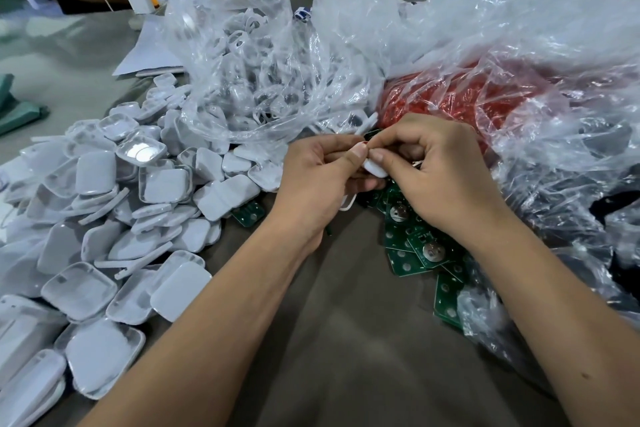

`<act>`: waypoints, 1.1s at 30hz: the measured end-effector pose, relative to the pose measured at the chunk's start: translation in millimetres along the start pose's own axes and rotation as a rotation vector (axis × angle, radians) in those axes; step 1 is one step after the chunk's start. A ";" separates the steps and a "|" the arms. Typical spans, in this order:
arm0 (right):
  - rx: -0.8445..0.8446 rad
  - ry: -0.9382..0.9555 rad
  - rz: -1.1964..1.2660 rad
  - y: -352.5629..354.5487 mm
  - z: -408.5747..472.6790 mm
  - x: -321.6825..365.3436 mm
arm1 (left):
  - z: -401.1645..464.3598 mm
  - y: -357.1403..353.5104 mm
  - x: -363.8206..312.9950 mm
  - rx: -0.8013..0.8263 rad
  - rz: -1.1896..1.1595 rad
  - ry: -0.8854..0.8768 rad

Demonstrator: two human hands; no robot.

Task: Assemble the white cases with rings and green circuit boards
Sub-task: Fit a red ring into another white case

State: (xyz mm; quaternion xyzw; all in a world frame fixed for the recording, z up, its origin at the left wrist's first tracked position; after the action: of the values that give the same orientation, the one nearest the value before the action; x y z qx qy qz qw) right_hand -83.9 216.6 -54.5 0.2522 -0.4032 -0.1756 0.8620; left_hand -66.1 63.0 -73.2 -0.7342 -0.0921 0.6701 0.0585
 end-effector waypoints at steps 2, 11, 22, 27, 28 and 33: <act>0.003 -0.020 -0.007 -0.7 0.0 -0.1 | -0.2 -0.4 -0.1 -0.003 0.008 0.003; -0.018 -0.304 0.287 8.4 -0.7 -9.2 | -1.4 5.6 -6.5 0.081 0.074 -0.025; 0.097 -0.513 0.574 8.0 -1.9 -16.8 | -2.2 5.4 -8.9 0.204 0.204 -0.138; 0.127 -0.475 0.637 5.7 -2.0 -15.7 | -1.9 1.4 -11.4 0.145 0.277 -0.212; 0.120 -0.488 0.680 6.4 -1.8 -15.9 | -1.9 1.0 -11.9 0.134 0.295 -0.229; 0.034 -0.401 0.522 3.8 -0.9 -16.2 | -3.0 2.5 -11.0 0.108 0.311 -0.268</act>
State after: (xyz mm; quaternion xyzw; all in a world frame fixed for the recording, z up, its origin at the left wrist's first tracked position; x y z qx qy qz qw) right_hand -92.7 228.1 -62.6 0.1151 -0.6190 0.0120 0.7768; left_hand -63.8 58.3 -62.8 -0.6398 0.0514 0.7666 -0.0192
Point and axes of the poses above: each hand's wrist, its own z-axis towards the middle knuckle, its own y-axis out of the back of the hand, x = y × z, the point moved 2 cm from there along z, towards the middle knuckle, and after that the axes turned 4 degrees about y, right-handed, at the moved point
